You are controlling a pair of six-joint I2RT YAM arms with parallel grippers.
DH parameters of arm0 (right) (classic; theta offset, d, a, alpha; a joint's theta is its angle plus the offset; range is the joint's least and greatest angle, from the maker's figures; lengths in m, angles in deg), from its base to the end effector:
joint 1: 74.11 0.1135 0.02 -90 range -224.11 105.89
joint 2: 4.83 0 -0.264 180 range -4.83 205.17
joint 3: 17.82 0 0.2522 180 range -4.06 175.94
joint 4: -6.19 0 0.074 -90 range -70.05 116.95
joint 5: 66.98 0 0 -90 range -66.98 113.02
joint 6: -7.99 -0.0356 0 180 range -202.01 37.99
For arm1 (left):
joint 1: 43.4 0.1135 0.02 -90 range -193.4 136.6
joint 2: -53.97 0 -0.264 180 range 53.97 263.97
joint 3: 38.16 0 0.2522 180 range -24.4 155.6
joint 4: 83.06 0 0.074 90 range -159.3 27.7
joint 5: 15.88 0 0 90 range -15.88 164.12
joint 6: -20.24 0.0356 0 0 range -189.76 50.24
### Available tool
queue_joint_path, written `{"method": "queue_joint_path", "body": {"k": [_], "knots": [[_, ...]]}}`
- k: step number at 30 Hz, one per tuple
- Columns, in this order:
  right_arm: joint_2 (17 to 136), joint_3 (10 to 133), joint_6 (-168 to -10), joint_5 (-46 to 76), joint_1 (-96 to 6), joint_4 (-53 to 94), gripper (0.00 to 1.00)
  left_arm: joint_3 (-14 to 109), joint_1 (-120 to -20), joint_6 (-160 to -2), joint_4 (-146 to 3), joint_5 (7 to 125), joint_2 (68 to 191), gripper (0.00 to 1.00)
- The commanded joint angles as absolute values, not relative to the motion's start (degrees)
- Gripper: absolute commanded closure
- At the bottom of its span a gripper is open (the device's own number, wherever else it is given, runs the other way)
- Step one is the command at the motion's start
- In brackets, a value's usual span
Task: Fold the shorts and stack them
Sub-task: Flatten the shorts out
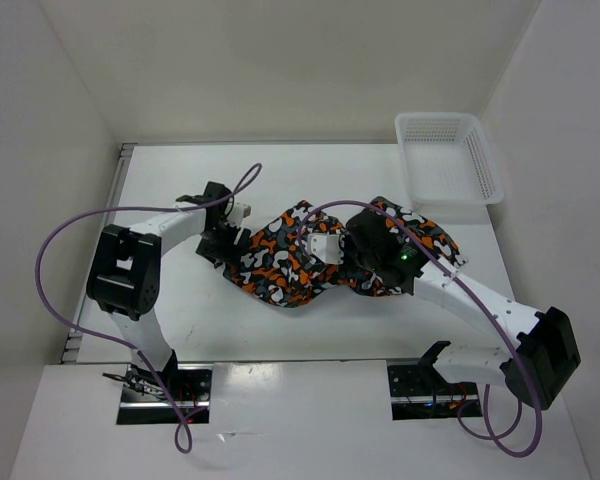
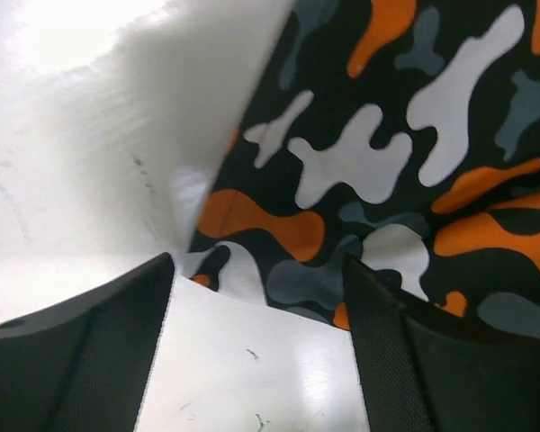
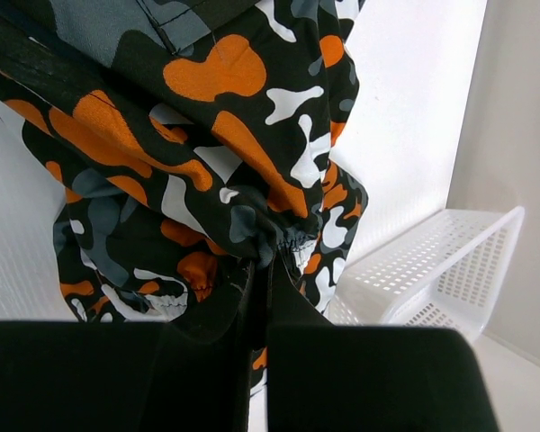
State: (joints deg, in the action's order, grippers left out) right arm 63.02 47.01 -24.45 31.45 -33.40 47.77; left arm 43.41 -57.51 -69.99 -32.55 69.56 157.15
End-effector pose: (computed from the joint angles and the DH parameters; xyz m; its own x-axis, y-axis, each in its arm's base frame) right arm 0.1930 0.1592 0.2680 0.1922 -0.9359 -0.2951 -0.7528 0.0522 -0.6561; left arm 0.3371 -0.0877 0.1735 -0.9241 0.2282 -0.3067 0.2630 0.9617 -0.0769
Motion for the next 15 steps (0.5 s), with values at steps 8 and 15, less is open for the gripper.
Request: {"method": "queue_joint_path", "body": {"k": [8, 15], "knots": [[63.5, 46.8, -23.3, 32.9, -33.6, 42.8, 1.0, 39.4, -60.1, -69.8, -29.6, 64.4, 158.7, 0.72], [64.1, 50.2, -28.7, 35.3, -36.7, 30.9, 1.0, 42.6, -57.6, -69.8, -29.4, 62.3, 156.5, 1.0]]}}
